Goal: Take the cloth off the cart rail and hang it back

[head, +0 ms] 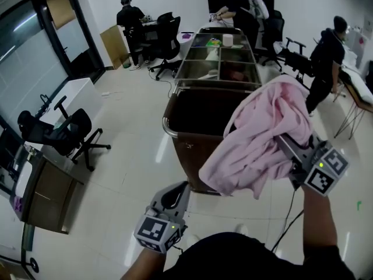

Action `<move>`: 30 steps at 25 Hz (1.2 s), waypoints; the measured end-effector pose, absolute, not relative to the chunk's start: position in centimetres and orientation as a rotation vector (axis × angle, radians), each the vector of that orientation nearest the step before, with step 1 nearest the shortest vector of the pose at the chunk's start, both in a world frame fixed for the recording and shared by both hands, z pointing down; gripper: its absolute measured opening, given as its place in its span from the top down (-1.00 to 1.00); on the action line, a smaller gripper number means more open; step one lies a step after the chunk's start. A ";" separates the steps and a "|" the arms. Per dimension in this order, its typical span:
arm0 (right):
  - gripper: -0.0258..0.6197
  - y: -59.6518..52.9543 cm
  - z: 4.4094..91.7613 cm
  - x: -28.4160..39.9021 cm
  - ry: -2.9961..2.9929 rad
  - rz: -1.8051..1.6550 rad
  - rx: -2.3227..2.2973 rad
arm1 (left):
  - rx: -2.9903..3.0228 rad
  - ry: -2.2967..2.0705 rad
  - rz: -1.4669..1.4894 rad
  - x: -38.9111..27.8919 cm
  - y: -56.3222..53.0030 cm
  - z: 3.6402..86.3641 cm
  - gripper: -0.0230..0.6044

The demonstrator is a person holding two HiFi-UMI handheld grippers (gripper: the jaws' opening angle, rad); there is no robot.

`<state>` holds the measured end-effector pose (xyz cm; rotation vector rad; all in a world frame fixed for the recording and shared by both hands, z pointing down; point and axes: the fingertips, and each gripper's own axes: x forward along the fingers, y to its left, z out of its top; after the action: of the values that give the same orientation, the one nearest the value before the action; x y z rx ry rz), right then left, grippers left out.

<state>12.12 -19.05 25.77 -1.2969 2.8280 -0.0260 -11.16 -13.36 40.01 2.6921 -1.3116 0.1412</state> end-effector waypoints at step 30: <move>0.29 -11.2 39.9 18.2 2.775 -0.482 -1.260 | 2.743 -1.256 0.079 -2.3 -12.7 38.7 0.93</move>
<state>18.19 -11.18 39.94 -1.2603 2.7752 -0.4822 -2.30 -12.72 38.70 2.7431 -1.2561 0.0787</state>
